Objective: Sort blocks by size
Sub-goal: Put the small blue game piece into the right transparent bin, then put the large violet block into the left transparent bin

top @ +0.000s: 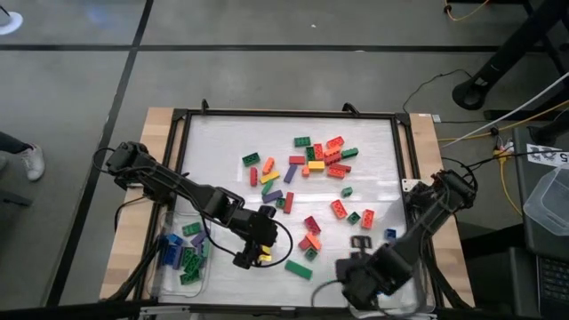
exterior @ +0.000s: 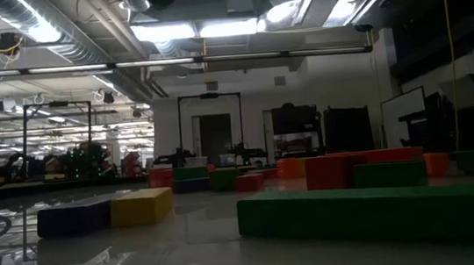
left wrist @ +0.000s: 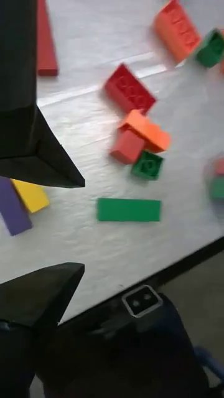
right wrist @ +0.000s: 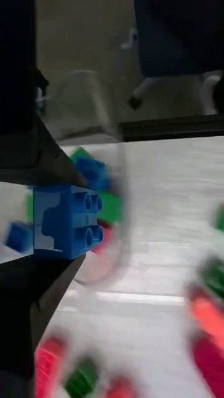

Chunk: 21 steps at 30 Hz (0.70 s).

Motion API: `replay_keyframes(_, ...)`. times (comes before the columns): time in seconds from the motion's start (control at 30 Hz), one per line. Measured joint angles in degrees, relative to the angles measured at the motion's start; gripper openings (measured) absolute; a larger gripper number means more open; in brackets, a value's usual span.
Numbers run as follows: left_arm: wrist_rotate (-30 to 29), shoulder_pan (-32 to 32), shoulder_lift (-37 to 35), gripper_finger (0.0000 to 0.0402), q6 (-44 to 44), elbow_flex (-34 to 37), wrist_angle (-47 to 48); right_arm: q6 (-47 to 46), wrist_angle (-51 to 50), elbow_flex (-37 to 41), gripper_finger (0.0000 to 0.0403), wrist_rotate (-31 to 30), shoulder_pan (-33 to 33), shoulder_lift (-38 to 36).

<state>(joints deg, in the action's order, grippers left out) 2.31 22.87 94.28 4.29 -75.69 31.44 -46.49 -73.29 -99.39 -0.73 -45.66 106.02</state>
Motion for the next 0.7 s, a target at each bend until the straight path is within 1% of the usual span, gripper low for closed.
replay_keyframes(0.07,-0.1,0.0,0.0,0.0196,1.1,1.0,-0.1,-3.2,0.2,1.5,0.0156,0.3,-1.9,0.0)
replay_keyframes(0.17,-0.2,0.0,0.0,0.0196,4.9,3.1,-0.2,-8.0,0.9,3.7,0.0177,0.0,-4.0,0.0)
replay_keyframes(0.27,-0.2,0.0,0.1,0.0196,8.9,5.1,0.3,-13.4,1.5,5.2,0.0197,-0.2,-4.8,0.0)
replay_keyframes(0.33,-0.3,0.0,0.1,0.0196,9.6,6.6,0.9,-16.5,1.4,6.0,0.0208,-0.1,-4.8,0.0)
replay_keyframes(0.4,-0.7,0.1,0.1,0.0196,8.0,8.5,1.1,-18.1,1.3,6.5,0.0216,-0.2,-4.6,0.0)
replay_keyframes(0.53,-1.5,0.6,0.9,0.0196,1.5,11.8,0.1,-17.7,1.4,7.1,0.0227,-0.2,-4.6,0.0)
replay_keyframes(0.7,-2.0,1.1,3.1,0.0196,-5.4,13.7,-1.7,-17.6,1.5,7.3,0.0228,-0.1,-4.6,0.0)
